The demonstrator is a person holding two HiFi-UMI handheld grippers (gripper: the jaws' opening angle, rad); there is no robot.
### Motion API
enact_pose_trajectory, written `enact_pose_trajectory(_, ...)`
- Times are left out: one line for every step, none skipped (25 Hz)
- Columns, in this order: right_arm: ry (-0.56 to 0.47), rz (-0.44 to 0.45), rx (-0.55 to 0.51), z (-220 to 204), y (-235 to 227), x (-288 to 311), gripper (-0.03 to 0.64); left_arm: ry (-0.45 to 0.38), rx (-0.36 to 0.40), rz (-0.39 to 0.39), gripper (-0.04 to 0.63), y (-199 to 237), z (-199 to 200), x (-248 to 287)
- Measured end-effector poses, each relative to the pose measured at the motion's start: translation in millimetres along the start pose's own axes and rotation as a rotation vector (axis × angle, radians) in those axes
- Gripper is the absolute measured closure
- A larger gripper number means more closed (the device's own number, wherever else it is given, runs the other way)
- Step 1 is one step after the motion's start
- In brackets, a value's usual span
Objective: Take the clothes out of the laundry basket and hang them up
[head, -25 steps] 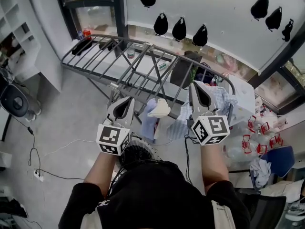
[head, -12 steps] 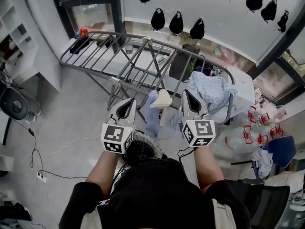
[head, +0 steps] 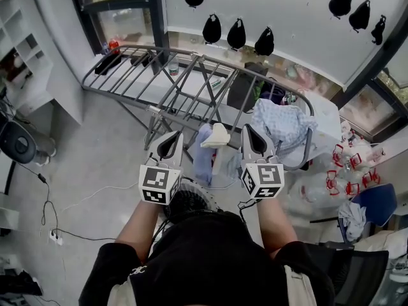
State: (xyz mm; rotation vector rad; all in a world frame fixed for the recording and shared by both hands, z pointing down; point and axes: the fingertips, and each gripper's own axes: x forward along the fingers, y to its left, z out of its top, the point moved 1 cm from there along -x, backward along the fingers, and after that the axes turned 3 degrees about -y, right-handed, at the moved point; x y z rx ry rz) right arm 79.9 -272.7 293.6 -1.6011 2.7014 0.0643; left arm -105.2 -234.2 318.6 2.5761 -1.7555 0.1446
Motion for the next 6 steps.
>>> enact_pose_trajectory(0.001, -0.002, 0.006, -1.0, -1.6, -0.6, 0.606, 0.002, 0.000, 0.001, 0.589, -0.8, -1.2, 0.6)
enact_pose_trajectory(0.002, -0.004, 0.010, -2.1, -3.0, -1.1, 0.606, 0.002, -0.001, 0.004, 0.589, -1.4, -2.2, 1.2)
enact_pose_trajectory(0.006, -0.004, 0.011, -3.3, -4.2, -1.4, 0.605, 0.002, -0.002, 0.007, 0.589, -1.7, -2.9, 1.8)
enact_pose_trajectory(0.010, -0.004, 0.011, -4.4, -5.1, -1.6, 0.606, 0.001, -0.004, 0.011, 0.589, -1.8, -3.3, 2.4)
enact_pose_trajectory(0.016, -0.004, 0.009, -5.7, -5.8, -1.6, 0.604, 0.001, -0.005, 0.014, 0.589, -1.9, -3.6, 3.1)
enact_pose_trajectory(0.022, -0.003, 0.006, -6.9, -6.4, -1.5, 0.604, 0.000, -0.006, 0.017, 0.589, -2.0, -3.8, 3.8)
